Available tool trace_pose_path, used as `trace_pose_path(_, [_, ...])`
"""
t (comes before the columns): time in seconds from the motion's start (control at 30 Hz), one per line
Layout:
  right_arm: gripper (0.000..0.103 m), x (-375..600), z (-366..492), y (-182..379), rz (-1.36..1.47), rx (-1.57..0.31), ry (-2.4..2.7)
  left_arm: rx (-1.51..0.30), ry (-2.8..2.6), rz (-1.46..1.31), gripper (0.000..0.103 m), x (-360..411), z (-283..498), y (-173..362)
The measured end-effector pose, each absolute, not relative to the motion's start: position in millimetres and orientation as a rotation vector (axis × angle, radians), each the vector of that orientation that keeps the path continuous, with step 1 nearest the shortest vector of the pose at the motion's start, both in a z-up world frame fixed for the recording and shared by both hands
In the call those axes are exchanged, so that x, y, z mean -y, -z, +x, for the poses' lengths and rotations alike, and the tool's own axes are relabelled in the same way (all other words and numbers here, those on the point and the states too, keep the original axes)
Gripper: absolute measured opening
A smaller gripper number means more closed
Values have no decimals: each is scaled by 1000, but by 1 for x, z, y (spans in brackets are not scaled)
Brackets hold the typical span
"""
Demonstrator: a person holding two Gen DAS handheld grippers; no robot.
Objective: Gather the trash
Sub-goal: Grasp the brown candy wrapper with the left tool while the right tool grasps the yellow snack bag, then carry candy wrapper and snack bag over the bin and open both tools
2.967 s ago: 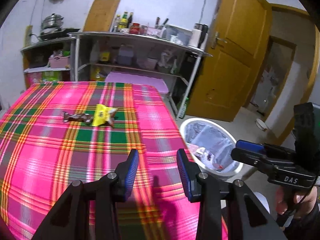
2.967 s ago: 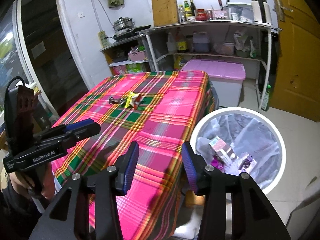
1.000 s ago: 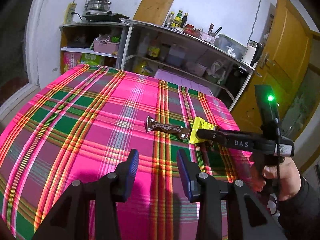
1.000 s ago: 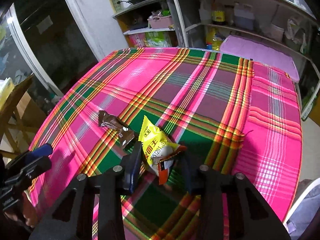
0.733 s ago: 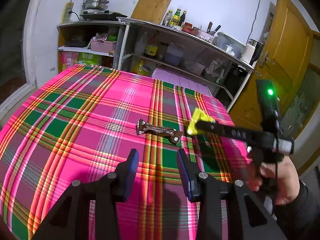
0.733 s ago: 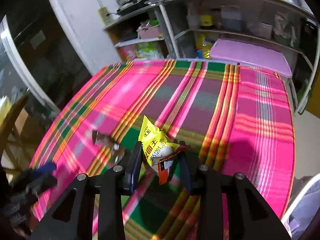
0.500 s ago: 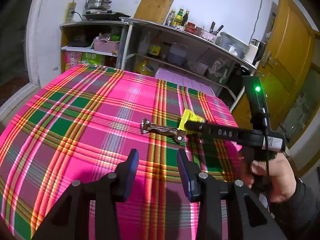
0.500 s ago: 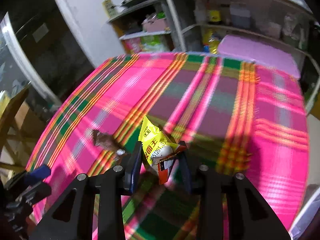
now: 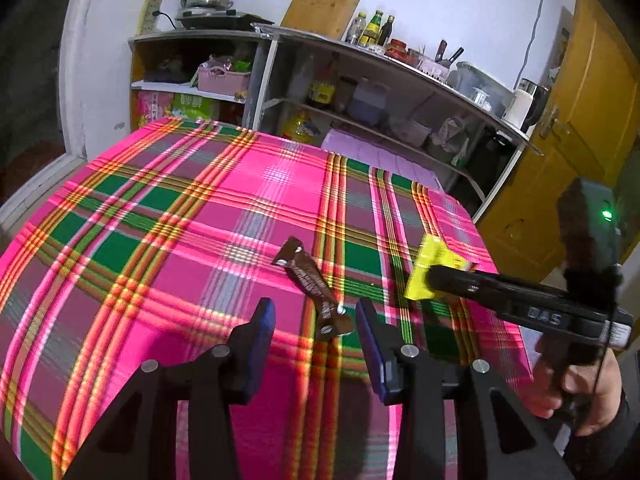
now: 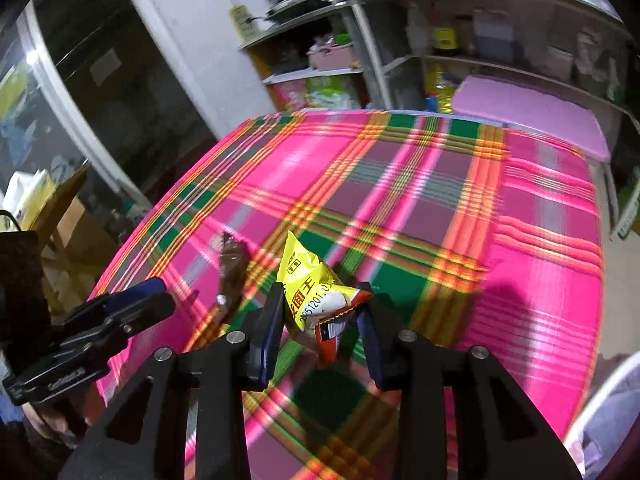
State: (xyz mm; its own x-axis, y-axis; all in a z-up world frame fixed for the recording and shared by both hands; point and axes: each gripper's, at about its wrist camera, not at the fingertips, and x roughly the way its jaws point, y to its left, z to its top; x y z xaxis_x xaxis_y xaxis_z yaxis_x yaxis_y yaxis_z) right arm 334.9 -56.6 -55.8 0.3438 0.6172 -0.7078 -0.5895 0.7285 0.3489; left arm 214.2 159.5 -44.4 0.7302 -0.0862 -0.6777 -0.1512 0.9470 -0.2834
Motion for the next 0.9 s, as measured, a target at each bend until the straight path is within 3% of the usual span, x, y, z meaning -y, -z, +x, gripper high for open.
trace_pose_path(0.27, [36, 83, 325, 49, 60, -921, -772, -840, -104, -306, 42, -148, 261, 65])
trace_pose_path(0.4, [36, 90, 320, 47, 58, -911, -770, -860, -145, -266, 19, -143, 266, 74])
trace_pose_path(0.43, [36, 93, 319, 46, 63, -909, -768, -864, -138, -265, 17, -142, 264, 74])
trace_pose_path(0.9, [37, 141, 265, 17, 83, -804, -683, -737, 44, -207, 17, -89, 195, 27])
